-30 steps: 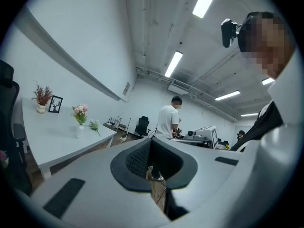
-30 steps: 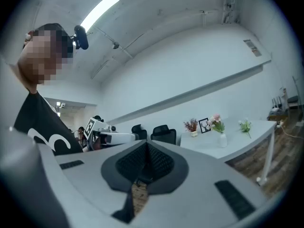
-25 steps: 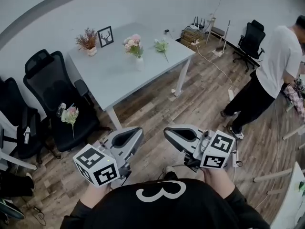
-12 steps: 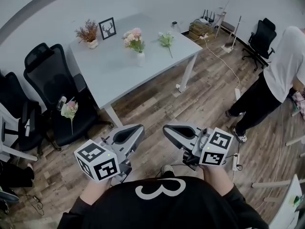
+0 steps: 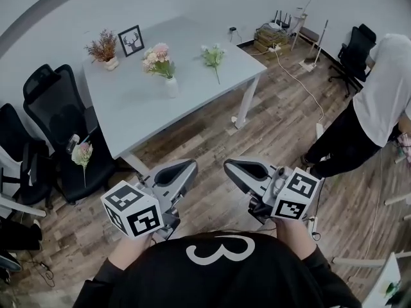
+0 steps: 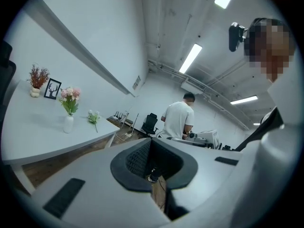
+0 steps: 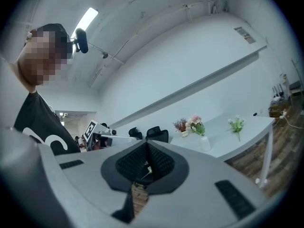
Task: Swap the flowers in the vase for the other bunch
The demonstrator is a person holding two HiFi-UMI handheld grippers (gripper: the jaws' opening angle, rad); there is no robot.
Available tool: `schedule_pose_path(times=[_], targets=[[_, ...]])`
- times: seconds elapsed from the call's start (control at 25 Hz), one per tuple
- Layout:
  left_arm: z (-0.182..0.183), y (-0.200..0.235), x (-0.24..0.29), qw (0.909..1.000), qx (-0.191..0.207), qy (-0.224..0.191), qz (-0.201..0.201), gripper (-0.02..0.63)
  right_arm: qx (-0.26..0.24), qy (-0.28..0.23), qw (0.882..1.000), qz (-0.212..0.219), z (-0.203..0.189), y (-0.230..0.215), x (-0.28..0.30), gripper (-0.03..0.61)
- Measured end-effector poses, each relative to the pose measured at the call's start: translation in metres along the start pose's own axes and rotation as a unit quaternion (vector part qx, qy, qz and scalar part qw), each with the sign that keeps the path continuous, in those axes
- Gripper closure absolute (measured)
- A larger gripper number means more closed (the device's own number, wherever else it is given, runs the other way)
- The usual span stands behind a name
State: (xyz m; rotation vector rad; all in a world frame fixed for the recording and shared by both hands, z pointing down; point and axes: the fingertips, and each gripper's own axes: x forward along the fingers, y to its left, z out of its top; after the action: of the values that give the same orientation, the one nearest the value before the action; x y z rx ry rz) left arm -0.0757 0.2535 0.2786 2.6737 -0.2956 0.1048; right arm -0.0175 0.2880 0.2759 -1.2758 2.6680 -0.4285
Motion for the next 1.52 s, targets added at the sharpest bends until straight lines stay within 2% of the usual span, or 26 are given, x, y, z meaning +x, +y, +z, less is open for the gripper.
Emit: schedule_pose_path(times=[0.24, 0.48, 0.8, 1.0, 1.24, 1.52], targets=[[0.001, 0.004, 0.033, 0.9998, -0.006, -0.007, 0.019, 0.601, 0.005, -0.014, 1.000, 0.014, 0.011, -0.035, -0.012, 0.570], [0.013, 0.034, 0.037, 0.9988, -0.014, -0.021, 0.043, 0.601, 0.003, -0.013, 1.000, 0.028, 0.015, -0.061, 0.011, 0.569], [0.042, 0.122, 0.061, 0.9968, -0.056, -0.026, 0.051, 0.602, 0.018, 0.008, 1.000, 0.023, 0.022, -0.120, 0.074, 0.569], [0.071, 0.173, 0.083, 0.9977, -0.048, -0.015, 0.046, 0.601, 0.026, 0.011, 1.000, 0.011, 0.035, -0.166, 0.120, 0.569], [0.110, 0.240, 0.090, 0.9976, -0.042, -0.023, 0.049, 0.601, 0.021, 0.023, 0.999, 0.027, 0.054, -0.198, 0.190, 0.569], [0.125, 0.297, 0.085, 0.9969, -0.048, -0.029, 0.055, 0.602, -0.001, 0.038, 0.999, 0.036, 0.056, -0.217, 0.243, 0.569]])
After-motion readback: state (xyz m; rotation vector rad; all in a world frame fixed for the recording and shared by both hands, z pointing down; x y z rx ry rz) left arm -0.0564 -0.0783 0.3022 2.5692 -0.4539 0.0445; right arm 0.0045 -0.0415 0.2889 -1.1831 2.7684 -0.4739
